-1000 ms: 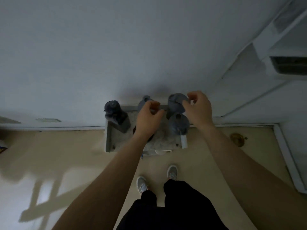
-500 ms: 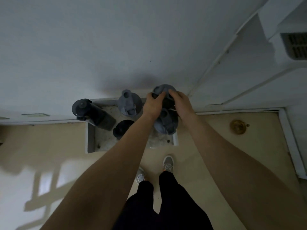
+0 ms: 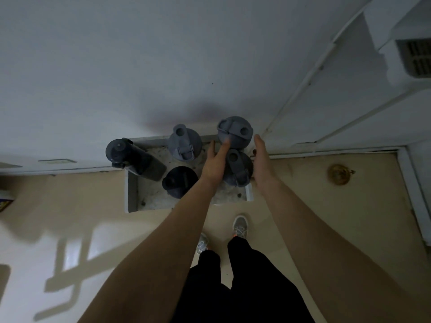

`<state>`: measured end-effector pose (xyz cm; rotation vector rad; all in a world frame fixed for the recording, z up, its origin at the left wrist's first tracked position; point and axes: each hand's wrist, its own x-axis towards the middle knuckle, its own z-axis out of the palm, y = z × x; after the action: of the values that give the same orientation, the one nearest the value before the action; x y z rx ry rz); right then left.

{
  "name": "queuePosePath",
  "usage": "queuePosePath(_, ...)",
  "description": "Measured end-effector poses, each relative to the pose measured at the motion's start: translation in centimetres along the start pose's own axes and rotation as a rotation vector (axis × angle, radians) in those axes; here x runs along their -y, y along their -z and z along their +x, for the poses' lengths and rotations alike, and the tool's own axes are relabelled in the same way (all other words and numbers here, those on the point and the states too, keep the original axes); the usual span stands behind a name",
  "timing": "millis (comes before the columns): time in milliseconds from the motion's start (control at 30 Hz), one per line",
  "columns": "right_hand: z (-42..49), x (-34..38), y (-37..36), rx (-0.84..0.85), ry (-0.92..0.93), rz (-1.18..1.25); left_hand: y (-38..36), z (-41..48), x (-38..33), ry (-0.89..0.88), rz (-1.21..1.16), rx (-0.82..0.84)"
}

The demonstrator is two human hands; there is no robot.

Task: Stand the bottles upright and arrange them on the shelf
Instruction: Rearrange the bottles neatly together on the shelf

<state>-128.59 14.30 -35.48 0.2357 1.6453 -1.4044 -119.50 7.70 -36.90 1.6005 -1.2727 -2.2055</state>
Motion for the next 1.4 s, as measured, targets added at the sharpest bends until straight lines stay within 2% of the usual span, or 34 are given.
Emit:
queuePosePath(133,-0.4,0.2,-1.0,0.076,-0.077,0.035,-1.4,0.8,0.4,-0.056,-0.111,0.009)
queuePosePath(433,-1.9,1.3,-0.8,0.07,-0.058,0.055,-1.1,1.0,-0.1,-0.049,-0.092,-0.006)
queuePosePath(500,-2.6,2.0,-0.3,-0.033,0.048,0.015,-0.4,-0.2,-1.0,-0.038,-0.043,-0.019)
queuePosePath(667,-6.5,4.2,-0.1,-0.159,0.49,-0.405,3.6,-6.4,-2.4,-0.143,0.154,0.027)
queuePosePath(733,-8.7,5.0,-1.7,-0.118,0.667,-0.457,6.4,-8.3,-3.3,-0.284,0.19,-0.081)
queuePosePath(767,-9.1,5.0,-3.0,-0.05,0.686,-0.493,7.7,-8.7,-4.0,-0.348,0.202,-0.161)
queuePosePath(800,-9.2,4.9,-4.5,0.04,0.642,-0.556,8.8,-8.7,-4.5,-0.392,0.21,-0.233)
queuePosePath(867,-7.8,3.8,-7.9,0.202,0.441,-0.714,9.9,-7.2,-5.2,-0.404,0.244,-0.317)
queuePosePath(933,-6.6,2.3,-10.5,0.206,0.235,-0.771,10.1,-4.8,-5.3,-0.342,0.259,-0.33)
queuePosePath(1033,-5.6,-0.2,-12.0,0.139,-0.079,-0.569,10.0,-1.3,-5.1,-0.236,0.205,-0.29)
queuePosePath(1067,-5.4,-0.9,-12.3,0.126,-0.126,-0.465,10.1,-0.3,-5.1,-0.197,0.205,-0.273)
queuePosePath(1233,1.0,-6.0,-12.8,0.044,-0.102,-0.18,10.3,2.6,-4.8,-0.145,0.287,-0.229)
queuePosePath(1400,-2.7,-3.6,-12.7,-0.063,-0.023,-0.111,9.3,3.0,-5.3,-0.134,0.248,-0.19)
